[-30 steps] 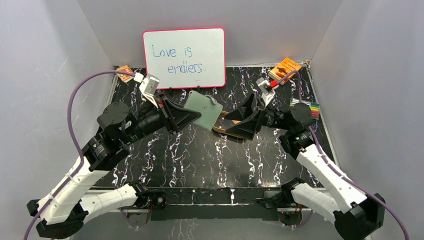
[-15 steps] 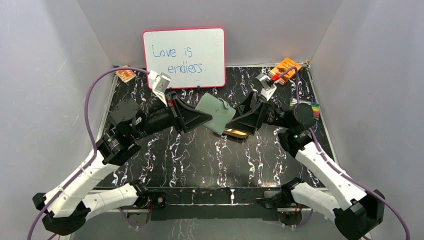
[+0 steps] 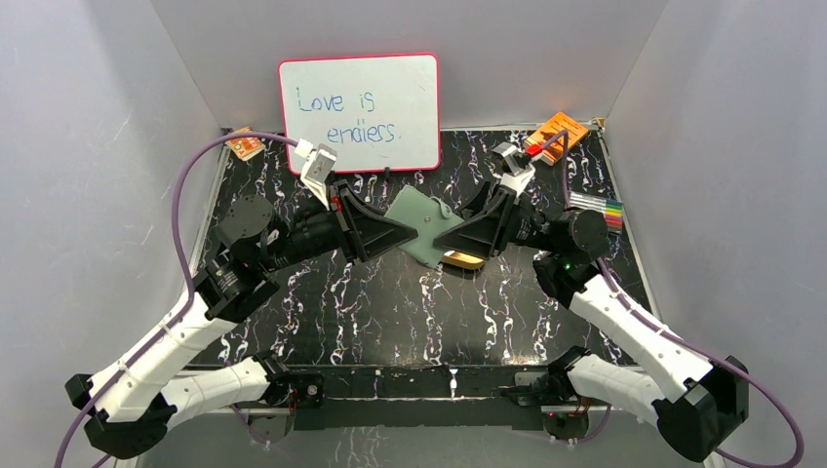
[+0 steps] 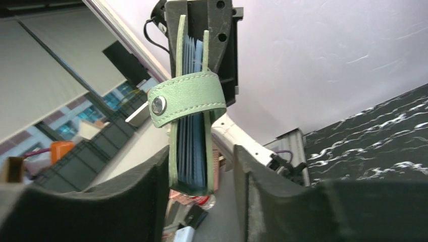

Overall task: Put the credit cards into the card holder
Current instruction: Pick up the card holder from the center of the board.

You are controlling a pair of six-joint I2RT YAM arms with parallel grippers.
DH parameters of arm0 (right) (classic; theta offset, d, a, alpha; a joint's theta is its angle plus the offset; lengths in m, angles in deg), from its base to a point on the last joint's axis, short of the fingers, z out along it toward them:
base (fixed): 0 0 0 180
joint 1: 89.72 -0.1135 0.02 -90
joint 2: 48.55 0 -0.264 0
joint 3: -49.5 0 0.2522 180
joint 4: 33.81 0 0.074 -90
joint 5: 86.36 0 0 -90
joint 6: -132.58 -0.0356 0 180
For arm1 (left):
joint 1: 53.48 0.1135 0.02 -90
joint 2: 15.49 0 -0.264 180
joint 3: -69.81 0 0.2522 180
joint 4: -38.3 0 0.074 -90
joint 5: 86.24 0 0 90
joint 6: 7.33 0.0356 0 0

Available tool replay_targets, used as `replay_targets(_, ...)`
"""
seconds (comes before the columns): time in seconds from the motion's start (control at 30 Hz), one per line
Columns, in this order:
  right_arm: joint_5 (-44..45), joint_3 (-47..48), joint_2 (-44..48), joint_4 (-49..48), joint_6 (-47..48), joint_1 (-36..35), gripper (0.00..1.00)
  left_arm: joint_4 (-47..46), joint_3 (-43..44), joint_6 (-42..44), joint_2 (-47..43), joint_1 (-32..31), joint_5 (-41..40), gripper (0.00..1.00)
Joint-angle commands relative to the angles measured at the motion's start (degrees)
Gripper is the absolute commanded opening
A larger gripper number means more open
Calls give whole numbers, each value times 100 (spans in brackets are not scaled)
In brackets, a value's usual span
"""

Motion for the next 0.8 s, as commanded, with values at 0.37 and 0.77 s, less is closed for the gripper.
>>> replay_targets(0.37, 921, -120, 239, -543, 23, -297, 0, -697, -361, -469, -154, 16, -243, 68)
replay_targets(0.77, 2124, -364, 434, -458, 211, -379, 0, -1937, -1016, -1297, -194, 17, -1316, 74)
